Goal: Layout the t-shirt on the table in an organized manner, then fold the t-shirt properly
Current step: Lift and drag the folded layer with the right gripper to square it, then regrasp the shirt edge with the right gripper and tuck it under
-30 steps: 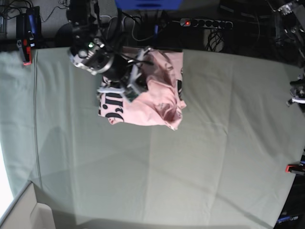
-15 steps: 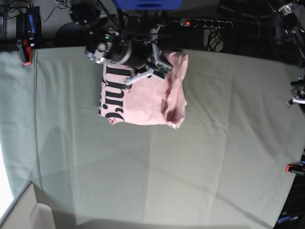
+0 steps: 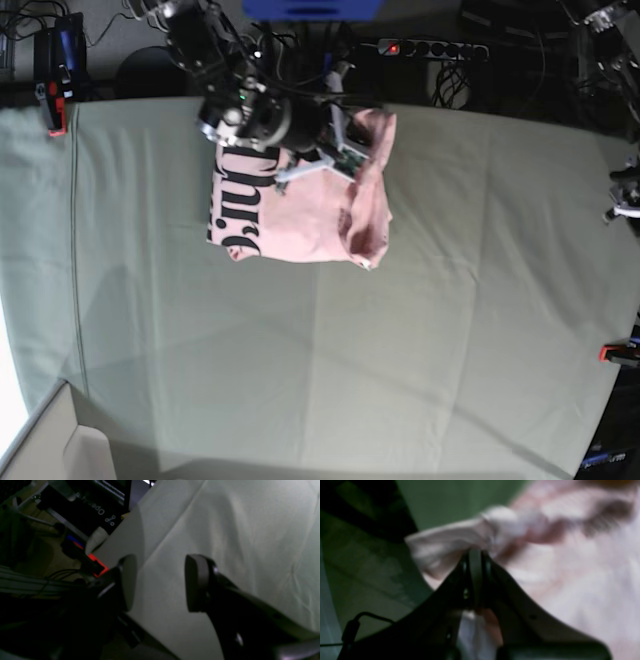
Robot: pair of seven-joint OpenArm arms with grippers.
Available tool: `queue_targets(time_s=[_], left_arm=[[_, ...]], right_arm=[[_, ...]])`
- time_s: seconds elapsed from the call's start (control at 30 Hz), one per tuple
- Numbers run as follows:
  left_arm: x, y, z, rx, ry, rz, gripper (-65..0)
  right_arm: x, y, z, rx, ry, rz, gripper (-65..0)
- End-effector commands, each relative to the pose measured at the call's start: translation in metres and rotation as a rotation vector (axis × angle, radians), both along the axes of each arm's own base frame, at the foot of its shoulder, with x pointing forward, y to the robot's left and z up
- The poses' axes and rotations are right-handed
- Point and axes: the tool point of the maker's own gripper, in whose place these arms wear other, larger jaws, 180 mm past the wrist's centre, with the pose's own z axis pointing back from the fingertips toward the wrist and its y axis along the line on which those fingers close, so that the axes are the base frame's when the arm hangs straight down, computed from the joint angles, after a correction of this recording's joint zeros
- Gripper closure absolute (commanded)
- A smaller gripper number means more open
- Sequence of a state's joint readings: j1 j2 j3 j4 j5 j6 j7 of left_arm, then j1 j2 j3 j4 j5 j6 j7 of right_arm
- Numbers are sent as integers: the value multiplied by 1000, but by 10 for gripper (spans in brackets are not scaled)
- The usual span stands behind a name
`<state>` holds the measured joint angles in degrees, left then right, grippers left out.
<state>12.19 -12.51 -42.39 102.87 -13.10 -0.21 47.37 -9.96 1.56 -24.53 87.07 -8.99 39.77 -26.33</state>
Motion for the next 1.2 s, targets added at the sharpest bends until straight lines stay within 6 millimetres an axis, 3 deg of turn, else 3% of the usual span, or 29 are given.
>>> queue_targets(time_s=[0.0, 0.1, 0.2, 0.3, 0.47, 0.73, 1.17], left_arm=[[5, 6, 15, 39, -38, -1, -303], [4, 6, 14, 39, -35, -1, -303], [3, 6, 14, 39, -34, -1, -303], [3, 6, 14, 39, -34, -1, -303], [3, 5, 13, 34, -34, 0, -303], [5, 0, 10, 15, -42, 4, -303], [5, -7, 4, -9, -43, 5, -303]], right_arm=[[10, 11, 14, 48, -37, 14, 0], [11, 18, 18, 53, -53, 36, 0], [28, 7, 36, 56, -113, -2, 0], [51, -23, 46, 45, -153, -104, 0], [72, -85, 39, -11, -155, -275, 0], [57, -141, 0, -95, -55, -382, 0], [57, -184, 0, -135, -57, -491, 0]])
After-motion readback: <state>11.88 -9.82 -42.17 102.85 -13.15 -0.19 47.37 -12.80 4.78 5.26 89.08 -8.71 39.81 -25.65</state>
